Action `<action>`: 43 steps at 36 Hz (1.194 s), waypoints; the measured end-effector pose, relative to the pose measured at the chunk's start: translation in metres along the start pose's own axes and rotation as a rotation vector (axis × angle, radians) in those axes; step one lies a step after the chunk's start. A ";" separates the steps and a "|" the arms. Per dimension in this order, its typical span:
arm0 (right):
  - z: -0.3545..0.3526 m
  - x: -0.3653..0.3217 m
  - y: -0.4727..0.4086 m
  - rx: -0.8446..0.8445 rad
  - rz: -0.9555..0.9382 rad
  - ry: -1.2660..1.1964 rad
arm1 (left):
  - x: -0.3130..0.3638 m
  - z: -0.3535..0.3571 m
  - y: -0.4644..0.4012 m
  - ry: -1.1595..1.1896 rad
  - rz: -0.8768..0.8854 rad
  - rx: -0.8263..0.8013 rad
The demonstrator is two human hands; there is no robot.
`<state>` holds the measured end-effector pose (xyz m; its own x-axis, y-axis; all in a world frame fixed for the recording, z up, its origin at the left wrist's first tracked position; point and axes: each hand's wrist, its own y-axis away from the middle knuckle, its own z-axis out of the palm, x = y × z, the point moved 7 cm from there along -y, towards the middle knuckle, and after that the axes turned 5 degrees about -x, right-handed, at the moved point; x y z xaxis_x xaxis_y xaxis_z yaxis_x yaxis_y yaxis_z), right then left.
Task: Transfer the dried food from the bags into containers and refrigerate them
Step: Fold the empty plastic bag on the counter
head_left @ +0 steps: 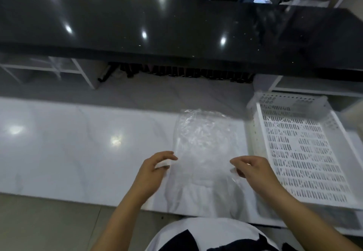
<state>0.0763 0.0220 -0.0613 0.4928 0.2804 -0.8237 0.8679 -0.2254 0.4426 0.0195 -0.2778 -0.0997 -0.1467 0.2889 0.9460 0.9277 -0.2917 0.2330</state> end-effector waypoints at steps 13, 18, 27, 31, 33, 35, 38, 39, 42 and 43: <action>-0.001 0.003 0.030 0.039 0.111 0.294 | 0.005 0.032 -0.051 0.028 -0.269 -0.077; -0.011 -0.061 0.018 0.278 -0.276 0.682 | -0.001 0.037 -0.051 -0.016 -0.255 -0.057; 0.059 -0.073 -0.108 -0.021 -0.330 1.029 | 0.002 0.049 -0.048 -0.117 -0.275 -0.024; 0.072 -0.020 -0.129 -0.084 -0.160 1.142 | -0.002 0.051 -0.034 -0.109 -0.243 -0.008; 0.075 0.003 -0.124 -0.063 -0.116 1.122 | -0.005 0.049 -0.026 -0.103 -0.221 -0.018; 0.079 0.021 -0.114 -0.033 -0.123 1.109 | -0.005 0.047 -0.017 -0.169 -0.218 -0.031; 0.083 0.033 -0.099 0.027 -0.159 1.098 | 0.007 0.045 -0.006 -0.326 -0.180 0.015; 0.084 0.034 -0.097 0.050 -0.169 1.096 | 0.019 0.045 -0.004 -0.406 -0.121 0.065; 0.085 0.031 -0.093 0.102 -0.192 1.092 | 0.068 0.065 -0.009 -0.511 0.124 0.159; 0.085 0.031 -0.092 0.107 -0.199 1.104 | 0.083 0.078 -0.014 -0.508 0.188 0.143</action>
<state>0.0061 -0.0283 -0.1574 0.1768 0.9802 -0.0886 0.9535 -0.1483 0.2622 0.0216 -0.1788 -0.0423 0.1772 0.6575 0.7323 0.9645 -0.2642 0.0038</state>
